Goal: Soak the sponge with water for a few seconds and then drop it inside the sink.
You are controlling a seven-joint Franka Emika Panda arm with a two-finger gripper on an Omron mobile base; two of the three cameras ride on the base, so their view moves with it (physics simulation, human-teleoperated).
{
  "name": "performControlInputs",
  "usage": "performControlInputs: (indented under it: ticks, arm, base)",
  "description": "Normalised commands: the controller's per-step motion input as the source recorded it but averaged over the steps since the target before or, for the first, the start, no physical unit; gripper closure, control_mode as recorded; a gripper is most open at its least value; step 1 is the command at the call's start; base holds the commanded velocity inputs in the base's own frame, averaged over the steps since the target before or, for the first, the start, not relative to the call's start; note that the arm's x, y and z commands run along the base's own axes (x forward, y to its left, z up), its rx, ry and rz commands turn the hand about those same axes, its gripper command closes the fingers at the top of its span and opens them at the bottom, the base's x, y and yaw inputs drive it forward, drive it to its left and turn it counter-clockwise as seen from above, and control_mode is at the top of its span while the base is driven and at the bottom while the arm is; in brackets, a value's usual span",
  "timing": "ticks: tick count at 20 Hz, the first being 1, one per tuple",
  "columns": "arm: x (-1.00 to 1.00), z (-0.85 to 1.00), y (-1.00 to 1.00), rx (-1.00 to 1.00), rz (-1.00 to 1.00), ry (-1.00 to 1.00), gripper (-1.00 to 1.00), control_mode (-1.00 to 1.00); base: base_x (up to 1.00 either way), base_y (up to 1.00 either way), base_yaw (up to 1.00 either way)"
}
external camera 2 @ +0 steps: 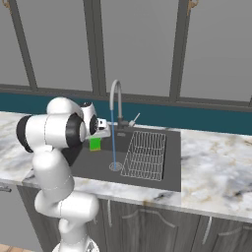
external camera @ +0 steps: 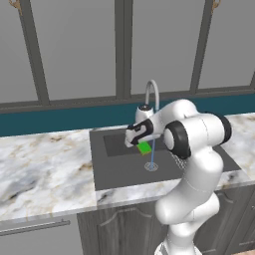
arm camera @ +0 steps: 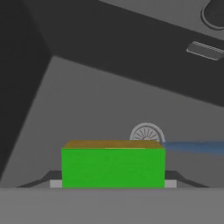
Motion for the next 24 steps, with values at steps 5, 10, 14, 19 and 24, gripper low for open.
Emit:
performControlInputs:
  ticks: [5, 10, 14, 19, 24]
  arm:
    - [0.07, -0.24, 0.08, 0.00, 0.00, 0.00, 1.00, -1.00]
    - [0.26, -0.36, 0.13, 0.00, 0.00, 0.00, 1.00, -1.00]
    - [0.38, -0.32, 0.18, 0.00, 0.00, 0.00, 1.00, -1.00]
    - [0.22, -0.32, 0.09, 0.00, -0.03, -0.01, 1.00, -1.00]
    - [0.00, -0.33, 0.08, 0.00, -0.04, 0.00, 1.00, -1.00]
  base:
    - [0.00, 0.00, 0.00]
    - [0.00, 0.00, 0.00]
    - [0.00, 0.00, 0.00]
    - [0.00, 0.00, 0.00]
    - [0.00, 0.00, 0.00]
